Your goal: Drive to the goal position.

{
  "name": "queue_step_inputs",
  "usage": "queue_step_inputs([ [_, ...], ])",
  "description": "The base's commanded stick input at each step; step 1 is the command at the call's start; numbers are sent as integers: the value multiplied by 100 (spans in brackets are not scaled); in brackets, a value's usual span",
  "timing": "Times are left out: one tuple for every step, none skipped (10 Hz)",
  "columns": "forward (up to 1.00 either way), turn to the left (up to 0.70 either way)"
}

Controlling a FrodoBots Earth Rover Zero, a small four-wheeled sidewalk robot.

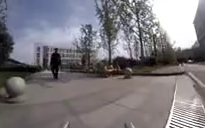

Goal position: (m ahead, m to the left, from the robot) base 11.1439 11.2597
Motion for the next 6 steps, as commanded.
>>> queue_step_inputs([
  [45,27],
  [45,27],
  [45,27],
  [45,27],
  [55,22],
  [70,14],
])
